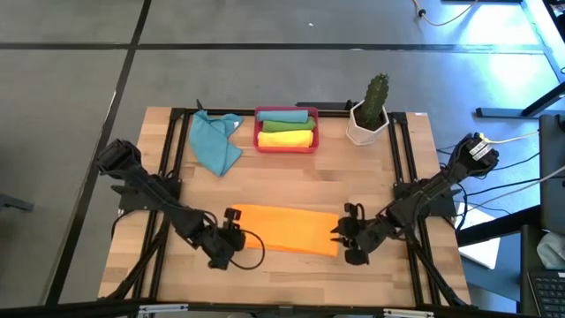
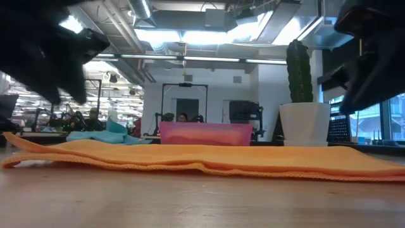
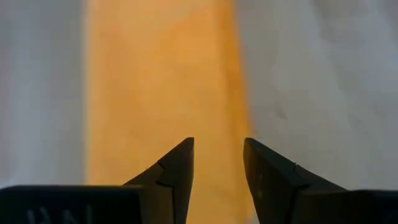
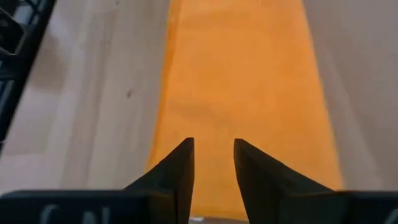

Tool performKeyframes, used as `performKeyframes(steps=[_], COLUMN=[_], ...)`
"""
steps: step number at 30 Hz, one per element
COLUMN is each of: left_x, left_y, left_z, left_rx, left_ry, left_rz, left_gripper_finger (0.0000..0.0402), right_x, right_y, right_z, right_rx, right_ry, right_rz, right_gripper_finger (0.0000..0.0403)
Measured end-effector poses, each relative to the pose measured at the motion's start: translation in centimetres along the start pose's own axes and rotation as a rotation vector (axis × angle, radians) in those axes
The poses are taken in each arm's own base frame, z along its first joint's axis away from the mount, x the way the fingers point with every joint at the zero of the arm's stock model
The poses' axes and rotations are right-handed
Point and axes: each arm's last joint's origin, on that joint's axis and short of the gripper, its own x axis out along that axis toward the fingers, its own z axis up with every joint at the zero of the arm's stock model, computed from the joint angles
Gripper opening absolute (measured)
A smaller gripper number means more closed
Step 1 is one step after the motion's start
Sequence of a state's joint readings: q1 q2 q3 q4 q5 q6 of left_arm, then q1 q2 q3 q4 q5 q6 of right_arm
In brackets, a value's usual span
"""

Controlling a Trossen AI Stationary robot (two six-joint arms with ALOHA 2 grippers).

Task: Roll microfiber towels into tight, uniform cylinder then place into a basket
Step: Roll the orange towel

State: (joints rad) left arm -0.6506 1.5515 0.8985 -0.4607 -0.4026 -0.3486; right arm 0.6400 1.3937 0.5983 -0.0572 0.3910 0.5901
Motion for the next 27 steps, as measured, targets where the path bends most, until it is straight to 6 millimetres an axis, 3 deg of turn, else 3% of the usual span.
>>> performKeyframes(steps=[9,17,20,23,27], left_x=[2.5,4.0,4.2,4.1,3.9], left_y=[3.6,5.6,5.9,5.8,5.7], left_z=[-1.6,-1.9,-1.4,-1.1,-0.5], left_rx=[-0.142,-0.241,-0.281,-0.247,-0.21], left_ry=[-0.005,-0.078,-0.156,-0.196,-0.243], left_rz=[0.156,0.194,0.184,0.186,0.231], left_gripper_finger=[0.0129,0.0129,0.0128,0.011,0.0057], right_x=[1.1,2.0,2.7,3.4,3.9], right_y=[-2.2,-1.7,-1.3,-1.1,-1.0], right_z=[2.1,1.6,1.1,0.8,0.4], right_rx=[0.046,0.038,0.028,0.031,0.048], right_ry=[-0.022,0.007,0.027,0.046,0.071], right_rz=[0.043,0.081,0.104,0.133,0.149], right_gripper_finger=[0.0079,0.0014,0.0008,0.0017,0.0009])
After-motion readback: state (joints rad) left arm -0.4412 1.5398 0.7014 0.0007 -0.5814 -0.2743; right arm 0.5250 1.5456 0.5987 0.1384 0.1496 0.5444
